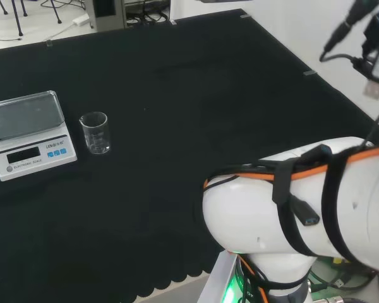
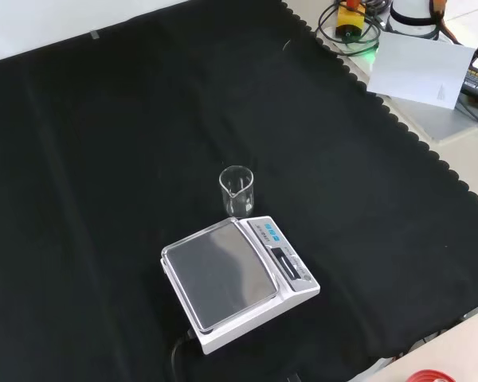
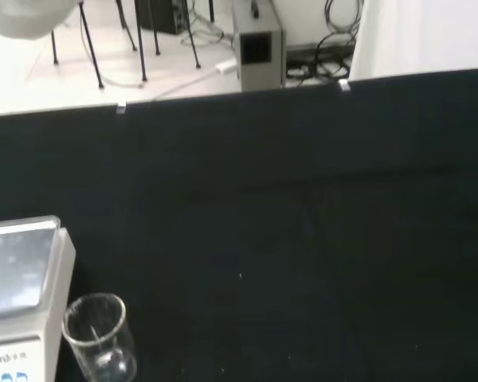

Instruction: Pick up the beaker.

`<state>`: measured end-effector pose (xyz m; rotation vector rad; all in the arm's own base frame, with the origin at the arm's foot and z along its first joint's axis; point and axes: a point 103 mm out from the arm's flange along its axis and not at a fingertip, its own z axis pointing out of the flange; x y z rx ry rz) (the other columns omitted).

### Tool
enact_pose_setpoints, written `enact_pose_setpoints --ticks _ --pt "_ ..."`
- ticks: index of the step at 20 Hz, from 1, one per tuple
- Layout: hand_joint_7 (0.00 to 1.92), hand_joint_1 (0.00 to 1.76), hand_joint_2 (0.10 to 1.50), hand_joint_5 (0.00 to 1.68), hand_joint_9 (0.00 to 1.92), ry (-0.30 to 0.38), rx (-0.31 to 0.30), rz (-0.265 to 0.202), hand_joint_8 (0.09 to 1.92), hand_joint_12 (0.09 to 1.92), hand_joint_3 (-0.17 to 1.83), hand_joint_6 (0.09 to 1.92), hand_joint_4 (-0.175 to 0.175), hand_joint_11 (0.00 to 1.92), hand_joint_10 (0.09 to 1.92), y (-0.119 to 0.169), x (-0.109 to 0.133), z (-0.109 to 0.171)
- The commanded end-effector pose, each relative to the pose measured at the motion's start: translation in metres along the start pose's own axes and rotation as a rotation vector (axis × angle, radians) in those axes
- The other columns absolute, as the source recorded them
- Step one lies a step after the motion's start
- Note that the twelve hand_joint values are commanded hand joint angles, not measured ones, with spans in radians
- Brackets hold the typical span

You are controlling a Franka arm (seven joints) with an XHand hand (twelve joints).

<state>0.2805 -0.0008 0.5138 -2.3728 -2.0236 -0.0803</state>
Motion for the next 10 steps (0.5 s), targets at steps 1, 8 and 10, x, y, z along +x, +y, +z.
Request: enact_pose_setpoints --ticks 1,8,10 --pt "0.48 0.66 0.69 0.36 0.56 0.037 0.145 0.078 0.74 1.45 0.15 0.19 -0.02 0.17 0.77 0.025 0.028 0.08" --pt "0.48 0.67 0.69 0.35 0.53 -0.003 0.269 0.036 0.73 1.45 0.14 0.2 -0.019 0.15 0.76 0.077 0.064 0.157" --pt "0.48 0.67 0.69 0.35 0.52 -0.009 0.287 0.025 0.73 1.45 0.14 0.2 -0.019 0.14 0.76 0.09 0.07 0.176"
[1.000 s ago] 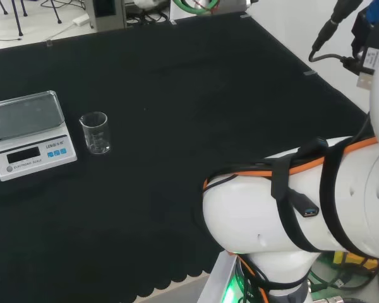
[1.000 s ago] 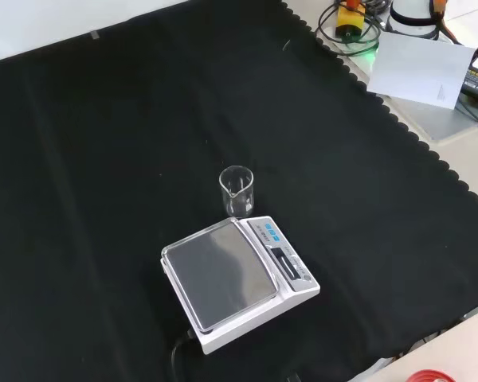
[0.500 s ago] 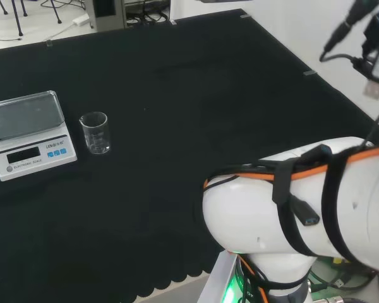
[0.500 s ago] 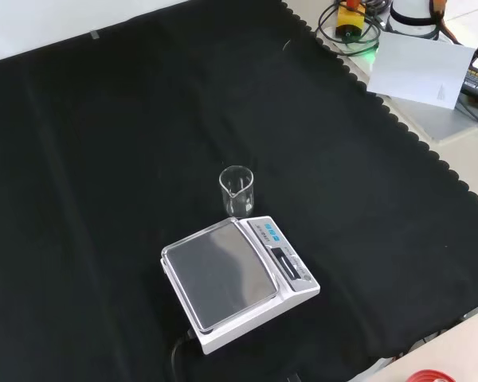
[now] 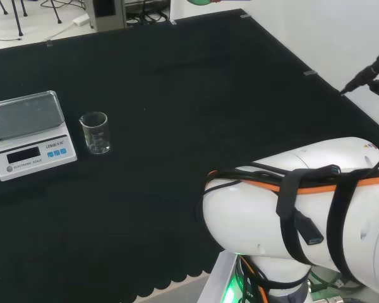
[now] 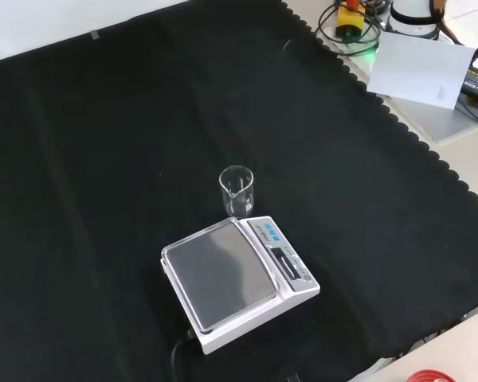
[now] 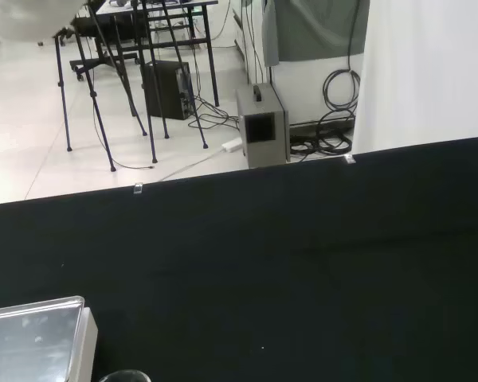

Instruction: Pick up the beaker.

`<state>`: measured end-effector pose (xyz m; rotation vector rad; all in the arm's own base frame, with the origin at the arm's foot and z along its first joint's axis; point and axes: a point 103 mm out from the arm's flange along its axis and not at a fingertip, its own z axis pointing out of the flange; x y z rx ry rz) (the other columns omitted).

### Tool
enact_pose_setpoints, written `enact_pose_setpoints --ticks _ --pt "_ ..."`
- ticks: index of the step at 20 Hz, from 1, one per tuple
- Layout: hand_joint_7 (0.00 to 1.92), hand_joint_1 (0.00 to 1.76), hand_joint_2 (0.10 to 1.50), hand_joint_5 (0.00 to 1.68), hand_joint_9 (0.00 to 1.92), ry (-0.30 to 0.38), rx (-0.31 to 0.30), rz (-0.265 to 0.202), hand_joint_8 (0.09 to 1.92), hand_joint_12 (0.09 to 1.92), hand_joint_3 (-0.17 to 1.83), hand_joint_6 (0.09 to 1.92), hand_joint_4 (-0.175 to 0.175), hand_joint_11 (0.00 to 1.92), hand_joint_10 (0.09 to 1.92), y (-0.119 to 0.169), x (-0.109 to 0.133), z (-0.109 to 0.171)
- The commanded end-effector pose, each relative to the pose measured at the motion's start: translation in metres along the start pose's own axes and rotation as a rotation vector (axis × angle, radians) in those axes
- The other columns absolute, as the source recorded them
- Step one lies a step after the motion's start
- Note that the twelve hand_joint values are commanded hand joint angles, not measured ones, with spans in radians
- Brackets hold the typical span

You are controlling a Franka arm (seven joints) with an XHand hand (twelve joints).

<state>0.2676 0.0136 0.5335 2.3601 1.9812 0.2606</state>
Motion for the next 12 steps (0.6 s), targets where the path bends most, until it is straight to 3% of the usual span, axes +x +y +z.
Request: enact_pose_setpoints --ticks 1,8,12 --pt "0.48 0.67 0.69 0.35 0.52 -0.06 0.425 0.014 0.73 1.45 0.14 0.2 -0.019 0.14 0.76 0.082 0.05 0.218" --pt "0.49 0.68 0.69 0.34 0.52 -0.078 0.461 -0.008 0.74 1.46 0.14 0.2 -0.019 0.14 0.76 0.105 0.063 0.261" --pt "0.49 0.68 0.69 0.32 0.52 -0.125 0.47 -0.014 0.74 1.46 0.14 0.19 -0.021 0.13 0.76 0.116 0.071 0.286"
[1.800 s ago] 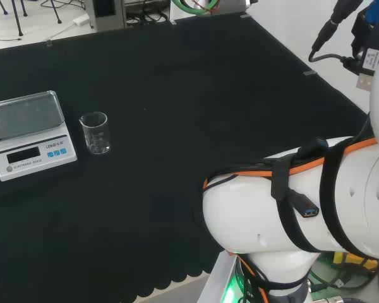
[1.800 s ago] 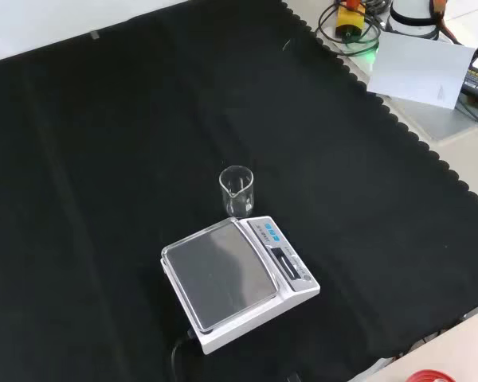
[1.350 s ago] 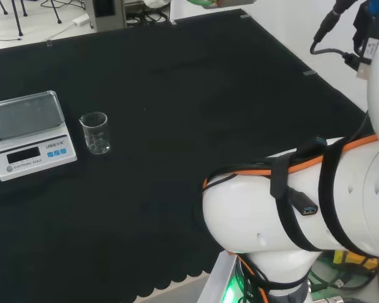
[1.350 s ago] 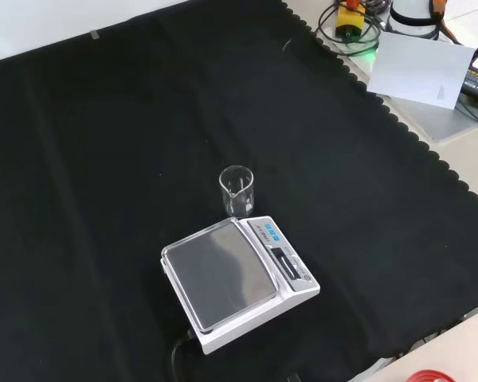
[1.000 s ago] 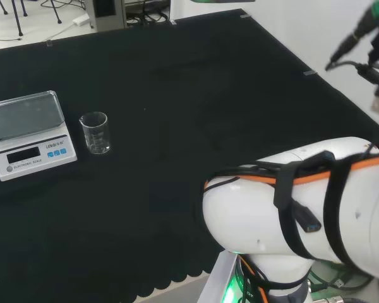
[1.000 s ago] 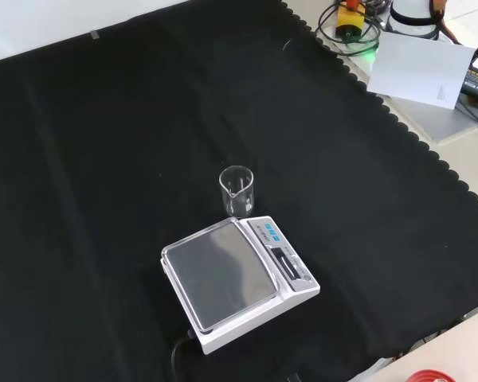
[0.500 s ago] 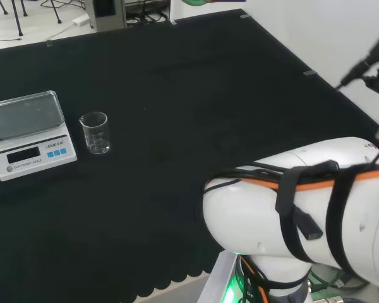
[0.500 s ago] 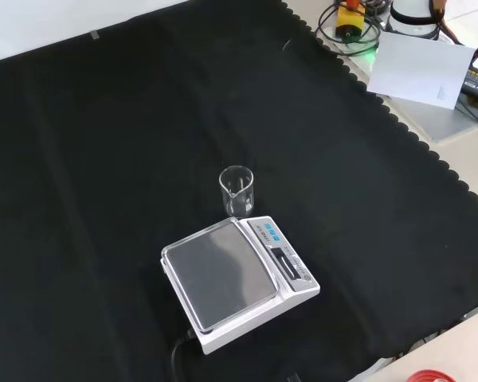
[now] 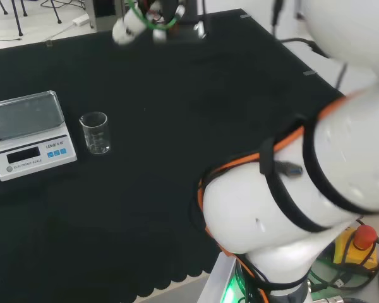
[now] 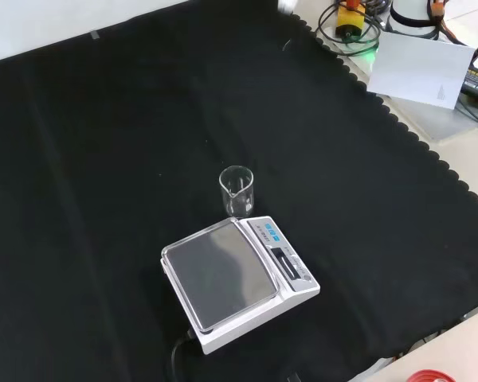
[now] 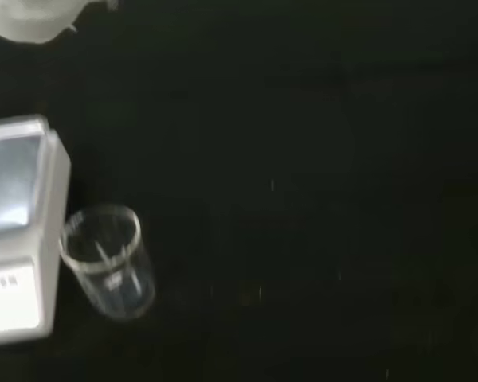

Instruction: Pick up the beaker.

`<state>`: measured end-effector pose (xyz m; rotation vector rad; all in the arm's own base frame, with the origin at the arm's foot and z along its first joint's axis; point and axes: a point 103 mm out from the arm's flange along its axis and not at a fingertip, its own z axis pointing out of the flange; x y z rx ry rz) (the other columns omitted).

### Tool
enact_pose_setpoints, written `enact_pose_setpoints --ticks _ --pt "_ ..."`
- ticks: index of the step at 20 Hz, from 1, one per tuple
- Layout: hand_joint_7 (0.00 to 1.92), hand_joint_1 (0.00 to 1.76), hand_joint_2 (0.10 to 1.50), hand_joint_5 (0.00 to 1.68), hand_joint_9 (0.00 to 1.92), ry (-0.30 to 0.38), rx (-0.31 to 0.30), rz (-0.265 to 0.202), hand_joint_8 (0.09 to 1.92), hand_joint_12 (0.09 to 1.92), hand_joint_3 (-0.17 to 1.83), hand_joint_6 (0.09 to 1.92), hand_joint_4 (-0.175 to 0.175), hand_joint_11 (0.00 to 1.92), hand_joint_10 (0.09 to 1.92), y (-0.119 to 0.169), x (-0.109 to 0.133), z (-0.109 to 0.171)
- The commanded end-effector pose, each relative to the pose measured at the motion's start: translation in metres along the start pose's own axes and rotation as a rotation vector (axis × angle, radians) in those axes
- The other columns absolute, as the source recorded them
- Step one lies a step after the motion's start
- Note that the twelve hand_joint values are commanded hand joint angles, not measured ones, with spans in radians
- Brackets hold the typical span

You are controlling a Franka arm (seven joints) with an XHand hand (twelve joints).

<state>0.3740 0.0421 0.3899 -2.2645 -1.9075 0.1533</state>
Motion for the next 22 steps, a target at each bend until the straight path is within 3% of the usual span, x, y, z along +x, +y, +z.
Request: enact_pose_setpoints --ticks 1,13,18,22 --pt "0.48 0.68 0.69 0.32 0.52 -0.088 0.124 -0.018 0.74 1.46 0.14 0.19 -0.021 0.13 0.76 0.084 0.051 0.107" --pt "0.33 0.67 0.69 0.21 0.44 -0.08 0.192 -0.028 0.75 1.48 0.14 0.13 -0.016 0.1 0.79 0.149 0.072 0.146" --pt "0.17 0.63 0.68 0.06 0.34 -0.121 0.246 -0.044 0.74 1.5 0.12 0.09 0.008 0.05 0.83 0.169 0.086 0.162" --pt "0.06 0.61 0.66 0.0 0.26 -0.136 0.256 -0.045 0.72 1.5 0.1 0.09 0.027 0.0 0.85 0.18 0.093 0.175"
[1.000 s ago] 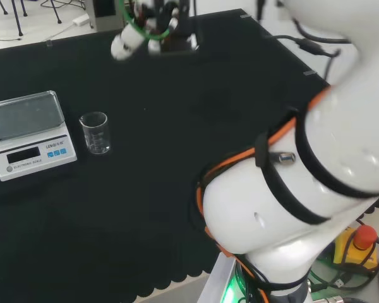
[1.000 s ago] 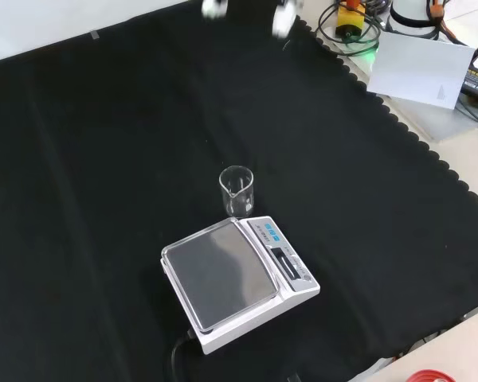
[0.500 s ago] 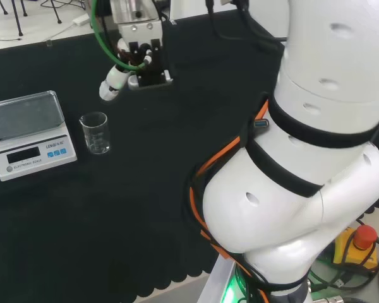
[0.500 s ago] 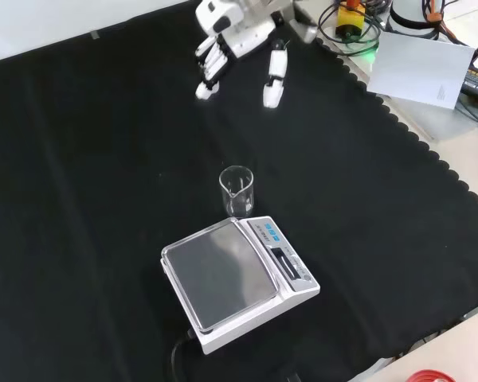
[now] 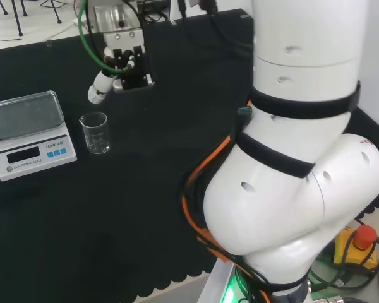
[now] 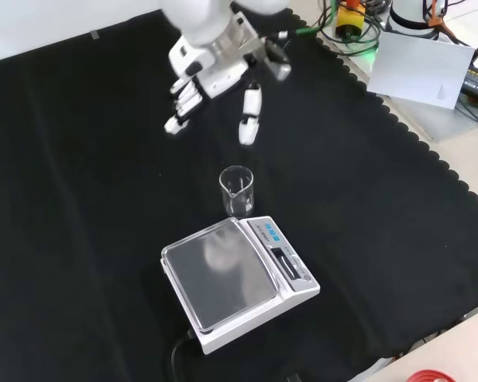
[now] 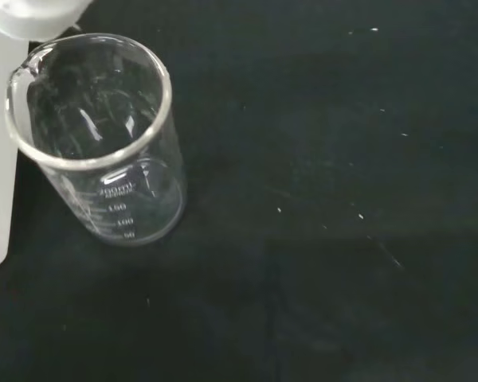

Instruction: Pick up the beaker.

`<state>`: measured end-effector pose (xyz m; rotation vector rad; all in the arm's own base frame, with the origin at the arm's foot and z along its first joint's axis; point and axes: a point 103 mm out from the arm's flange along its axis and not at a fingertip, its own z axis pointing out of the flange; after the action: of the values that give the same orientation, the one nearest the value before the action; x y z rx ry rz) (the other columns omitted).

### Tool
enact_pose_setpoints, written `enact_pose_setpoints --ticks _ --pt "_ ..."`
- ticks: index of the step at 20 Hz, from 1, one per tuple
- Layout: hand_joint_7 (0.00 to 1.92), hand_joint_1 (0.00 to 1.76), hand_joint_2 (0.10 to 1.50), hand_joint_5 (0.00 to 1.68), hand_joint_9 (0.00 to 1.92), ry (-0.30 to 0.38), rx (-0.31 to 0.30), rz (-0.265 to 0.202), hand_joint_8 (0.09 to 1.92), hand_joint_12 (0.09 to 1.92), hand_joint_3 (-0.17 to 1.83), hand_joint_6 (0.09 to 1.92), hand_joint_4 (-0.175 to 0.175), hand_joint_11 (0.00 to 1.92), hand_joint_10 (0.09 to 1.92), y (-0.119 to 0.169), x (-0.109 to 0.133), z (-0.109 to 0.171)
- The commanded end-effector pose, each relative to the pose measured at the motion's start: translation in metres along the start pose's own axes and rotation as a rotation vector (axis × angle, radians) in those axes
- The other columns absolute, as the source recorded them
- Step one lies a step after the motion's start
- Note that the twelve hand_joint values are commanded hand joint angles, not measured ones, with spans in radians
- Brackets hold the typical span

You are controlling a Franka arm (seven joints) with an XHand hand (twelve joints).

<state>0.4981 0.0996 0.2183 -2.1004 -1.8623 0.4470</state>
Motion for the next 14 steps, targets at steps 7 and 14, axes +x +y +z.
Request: enact_pose_setpoints --ticks 7,14 --pt "0.01 0.58 0.63 0.0 0.21 -0.088 0.094 -0.059 0.7 1.48 0.07 0.09 0.056 0.0 0.86 0.044 0.033 0.035" --pt "0.0 0.5 0.6 0.0 0.19 -0.118 0.128 -0.101 0.62 1.52 0.04 0.09 0.079 0.0 0.87 0.014 0.028 0.025"
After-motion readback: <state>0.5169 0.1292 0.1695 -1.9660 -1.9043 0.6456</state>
